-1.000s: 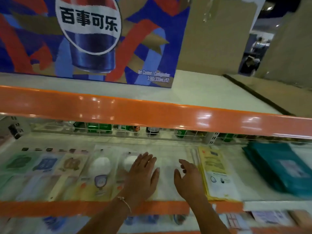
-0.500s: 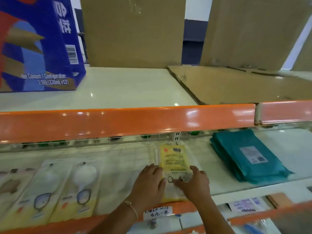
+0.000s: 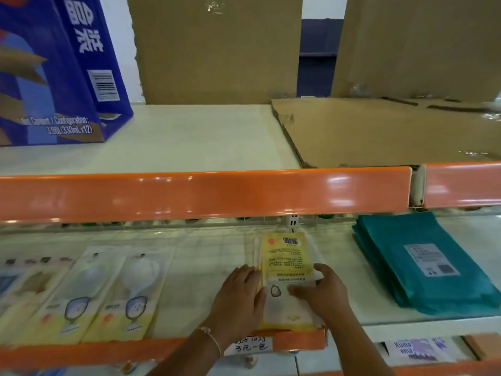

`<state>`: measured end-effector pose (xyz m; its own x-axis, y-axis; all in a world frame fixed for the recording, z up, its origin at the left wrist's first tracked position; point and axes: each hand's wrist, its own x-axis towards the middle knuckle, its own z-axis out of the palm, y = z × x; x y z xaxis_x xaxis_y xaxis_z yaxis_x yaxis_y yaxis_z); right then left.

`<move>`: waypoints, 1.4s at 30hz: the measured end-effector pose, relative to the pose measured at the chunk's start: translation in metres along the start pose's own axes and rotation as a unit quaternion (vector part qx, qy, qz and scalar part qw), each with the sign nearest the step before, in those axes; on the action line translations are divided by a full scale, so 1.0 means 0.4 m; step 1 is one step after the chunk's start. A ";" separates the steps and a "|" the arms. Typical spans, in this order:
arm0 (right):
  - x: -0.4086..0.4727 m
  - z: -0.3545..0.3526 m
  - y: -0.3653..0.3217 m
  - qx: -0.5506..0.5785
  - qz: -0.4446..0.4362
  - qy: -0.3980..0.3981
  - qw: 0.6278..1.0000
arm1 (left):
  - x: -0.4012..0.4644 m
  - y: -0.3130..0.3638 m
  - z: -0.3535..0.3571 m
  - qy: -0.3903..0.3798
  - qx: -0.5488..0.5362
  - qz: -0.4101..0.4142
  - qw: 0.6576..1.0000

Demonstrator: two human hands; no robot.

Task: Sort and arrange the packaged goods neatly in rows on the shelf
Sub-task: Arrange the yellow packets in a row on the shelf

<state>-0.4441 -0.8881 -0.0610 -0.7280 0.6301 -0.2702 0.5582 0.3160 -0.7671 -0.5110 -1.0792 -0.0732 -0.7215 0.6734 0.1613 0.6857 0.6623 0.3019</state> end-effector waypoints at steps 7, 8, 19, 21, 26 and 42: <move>-0.007 -0.031 -0.038 0.134 -0.039 0.020 0.990 | -0.003 -0.028 -0.027 0.036 -0.024 0.006 0.999; -0.011 -0.033 -0.049 0.151 -0.047 0.019 0.987 | -0.007 -0.034 -0.039 0.042 -0.029 0.000 0.999; -0.120 0.042 -0.203 0.255 -0.051 -0.161 0.952 | -0.056 -0.172 -0.175 0.185 -0.030 0.028 0.982; -0.137 0.066 -0.230 0.249 -0.062 -0.194 0.947 | -0.076 -0.207 -0.197 0.235 -0.014 0.036 0.971; -0.184 0.133 -0.300 0.416 0.028 -0.256 0.872 | -0.118 -0.292 -0.234 0.312 -0.033 0.070 0.947; -0.290 0.368 -0.345 0.236 -0.115 -0.181 0.948 | -0.256 -0.424 -0.313 0.037 -0.442 -0.218 0.869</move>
<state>-0.4953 -1.1091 -0.0097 -0.9455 0.2708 -0.1808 0.1902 0.0089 -0.9817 -0.5654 -1.3016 -0.0234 -0.9208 0.3772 -0.0989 0.0276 0.3160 0.9483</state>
